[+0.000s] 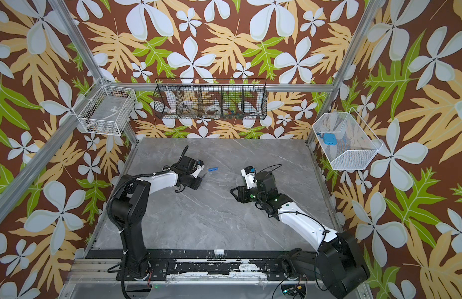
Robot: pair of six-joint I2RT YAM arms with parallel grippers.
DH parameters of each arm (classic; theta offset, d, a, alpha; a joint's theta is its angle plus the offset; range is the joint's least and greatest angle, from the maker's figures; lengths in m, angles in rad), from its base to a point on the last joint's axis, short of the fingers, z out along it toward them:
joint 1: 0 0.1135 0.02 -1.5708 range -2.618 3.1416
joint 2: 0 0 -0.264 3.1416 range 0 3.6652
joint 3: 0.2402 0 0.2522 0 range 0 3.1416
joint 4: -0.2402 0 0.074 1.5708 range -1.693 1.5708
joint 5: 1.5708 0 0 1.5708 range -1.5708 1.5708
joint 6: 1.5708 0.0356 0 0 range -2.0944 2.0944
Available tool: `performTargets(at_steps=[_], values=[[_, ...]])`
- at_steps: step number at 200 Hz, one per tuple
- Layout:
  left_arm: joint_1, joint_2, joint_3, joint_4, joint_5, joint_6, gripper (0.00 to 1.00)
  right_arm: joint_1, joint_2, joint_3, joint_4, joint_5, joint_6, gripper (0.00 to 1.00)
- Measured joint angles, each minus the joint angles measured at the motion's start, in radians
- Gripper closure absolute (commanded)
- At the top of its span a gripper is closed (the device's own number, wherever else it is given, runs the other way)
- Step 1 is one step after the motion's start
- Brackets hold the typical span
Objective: Insert pens into pen caps
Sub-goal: Pick up the pen from the top-center of the table.
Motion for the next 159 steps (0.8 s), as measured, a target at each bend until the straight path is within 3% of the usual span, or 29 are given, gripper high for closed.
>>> performTargets(at_steps=[39,91,159], values=[[-0.001,-0.101,-0.070,-0.016,0.116,-0.027,0.99,0.008,0.064,0.028,0.031,0.004,0.075,0.46],[-0.046,-0.267,-0.227,0.148,0.363,-0.144,0.98,0.053,0.188,0.032,0.185,-0.022,0.195,0.46],[-0.124,-0.341,-0.275,0.290,0.494,-0.254,0.99,0.078,0.254,0.029,0.348,-0.058,0.308,0.46]])
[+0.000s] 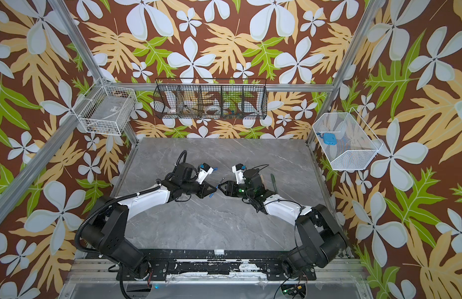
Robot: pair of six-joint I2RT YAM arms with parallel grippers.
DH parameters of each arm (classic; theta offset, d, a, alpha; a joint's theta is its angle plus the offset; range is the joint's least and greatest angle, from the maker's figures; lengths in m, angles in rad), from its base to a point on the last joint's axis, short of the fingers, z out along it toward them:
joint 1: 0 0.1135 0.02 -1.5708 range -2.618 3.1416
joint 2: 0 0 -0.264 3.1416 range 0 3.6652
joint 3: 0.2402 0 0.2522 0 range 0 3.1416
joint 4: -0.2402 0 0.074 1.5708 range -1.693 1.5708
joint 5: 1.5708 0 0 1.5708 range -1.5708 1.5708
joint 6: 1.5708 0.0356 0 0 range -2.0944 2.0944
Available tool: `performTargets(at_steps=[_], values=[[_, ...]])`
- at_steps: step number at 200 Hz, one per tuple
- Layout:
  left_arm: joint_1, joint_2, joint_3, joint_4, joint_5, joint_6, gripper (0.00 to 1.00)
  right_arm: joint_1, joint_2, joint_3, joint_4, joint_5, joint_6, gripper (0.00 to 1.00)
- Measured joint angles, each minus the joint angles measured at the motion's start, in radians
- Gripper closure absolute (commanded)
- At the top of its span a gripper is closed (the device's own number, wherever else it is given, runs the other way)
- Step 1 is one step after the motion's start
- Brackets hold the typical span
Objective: Insert pens into pen caps
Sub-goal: Pick up the pen from the top-center of the table.
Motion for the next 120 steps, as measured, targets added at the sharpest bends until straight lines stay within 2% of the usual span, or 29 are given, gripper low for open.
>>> performTargets(at_steps=[77,120], values=[[-0.048,-0.045,-0.014,0.042,0.030,-0.034,0.99,0.002,0.018,0.000,0.069,0.025,0.033,0.47],[-0.066,-0.061,-0.023,0.042,0.031,-0.041,0.99,-0.001,0.018,0.003,0.091,0.059,0.050,0.53]])
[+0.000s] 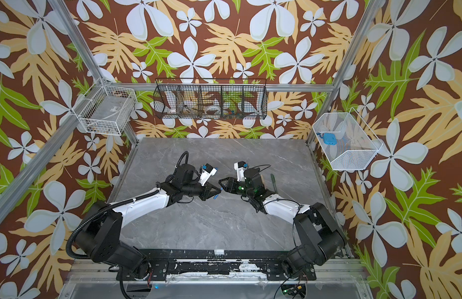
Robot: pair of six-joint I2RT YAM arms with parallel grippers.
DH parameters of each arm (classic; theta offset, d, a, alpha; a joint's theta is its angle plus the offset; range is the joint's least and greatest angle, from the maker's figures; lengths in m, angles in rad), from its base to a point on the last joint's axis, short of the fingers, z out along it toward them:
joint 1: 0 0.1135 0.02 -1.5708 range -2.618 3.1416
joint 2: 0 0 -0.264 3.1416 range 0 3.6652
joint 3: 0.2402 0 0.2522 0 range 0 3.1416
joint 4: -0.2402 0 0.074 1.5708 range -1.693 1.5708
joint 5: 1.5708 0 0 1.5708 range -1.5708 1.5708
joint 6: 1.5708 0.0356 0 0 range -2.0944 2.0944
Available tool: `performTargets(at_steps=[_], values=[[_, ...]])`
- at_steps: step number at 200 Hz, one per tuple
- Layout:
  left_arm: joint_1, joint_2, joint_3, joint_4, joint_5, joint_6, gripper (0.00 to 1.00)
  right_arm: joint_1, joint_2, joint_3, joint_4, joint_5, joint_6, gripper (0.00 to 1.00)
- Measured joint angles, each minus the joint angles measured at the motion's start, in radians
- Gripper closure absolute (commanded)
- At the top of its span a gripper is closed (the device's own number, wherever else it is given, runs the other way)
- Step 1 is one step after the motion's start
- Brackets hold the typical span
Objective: Insert pens into pen caps
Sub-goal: Pick up the pen from the top-center of the table.
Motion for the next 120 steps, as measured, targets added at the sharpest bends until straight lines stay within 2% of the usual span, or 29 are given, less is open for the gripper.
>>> performTargets(at_steps=[23,51,68,82,100,120], values=[[-0.010,-0.004,0.000,0.000,0.000,0.000,0.99,0.000,0.000,0.003,0.007,0.018,0.004,0.62],[-0.019,-0.006,-0.001,0.000,-0.002,-0.009,0.97,-0.003,0.002,0.003,0.020,0.017,0.021,0.85],[-0.023,-0.006,-0.002,-0.003,-0.006,-0.011,0.87,-0.002,-0.003,0.003,0.035,0.002,0.027,0.94],[-0.024,-0.010,-0.002,-0.002,-0.008,-0.010,0.74,-0.005,-0.012,0.003,0.036,-0.011,0.027,1.00],[-0.024,-0.039,-0.018,-0.001,-0.002,-0.003,0.55,-0.028,-0.034,0.003,0.021,-0.021,0.014,1.00],[-0.024,-0.074,-0.040,0.000,0.025,0.005,0.46,-0.052,-0.088,0.036,-0.064,-0.063,-0.036,1.00]])
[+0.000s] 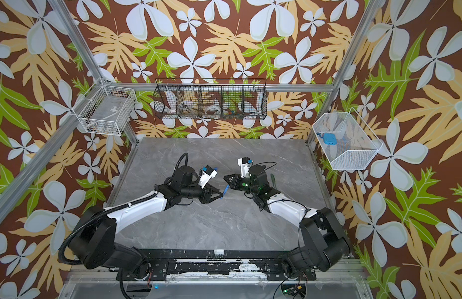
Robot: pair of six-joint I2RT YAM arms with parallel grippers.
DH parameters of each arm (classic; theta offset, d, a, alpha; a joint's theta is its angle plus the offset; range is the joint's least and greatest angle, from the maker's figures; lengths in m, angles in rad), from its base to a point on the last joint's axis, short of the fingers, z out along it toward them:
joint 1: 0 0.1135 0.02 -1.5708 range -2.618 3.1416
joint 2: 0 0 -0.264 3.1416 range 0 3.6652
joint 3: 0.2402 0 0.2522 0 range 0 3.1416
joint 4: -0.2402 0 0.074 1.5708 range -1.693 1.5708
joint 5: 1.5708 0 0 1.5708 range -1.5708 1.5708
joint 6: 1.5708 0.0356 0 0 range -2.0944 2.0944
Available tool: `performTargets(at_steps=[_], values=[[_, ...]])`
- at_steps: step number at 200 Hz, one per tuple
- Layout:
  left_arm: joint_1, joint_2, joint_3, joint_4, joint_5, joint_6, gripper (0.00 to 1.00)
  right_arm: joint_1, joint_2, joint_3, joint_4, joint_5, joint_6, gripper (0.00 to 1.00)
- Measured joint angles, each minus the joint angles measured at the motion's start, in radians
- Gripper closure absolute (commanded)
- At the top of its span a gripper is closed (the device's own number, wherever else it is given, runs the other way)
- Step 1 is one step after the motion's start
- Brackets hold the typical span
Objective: Insert pens into pen caps
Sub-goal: Pick up the pen from the top-center of the table.
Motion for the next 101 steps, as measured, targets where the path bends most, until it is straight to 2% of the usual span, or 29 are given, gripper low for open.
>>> performTargets(at_steps=[40,101], values=[[0.000,-0.034,-0.011,0.043,0.109,0.002,0.42,-0.003,-0.111,0.069,-0.158,-0.053,-0.125,1.00],[0.000,-0.062,0.001,0.053,0.228,0.011,0.35,-0.002,-0.145,0.129,-0.325,-0.084,-0.198,1.00]])
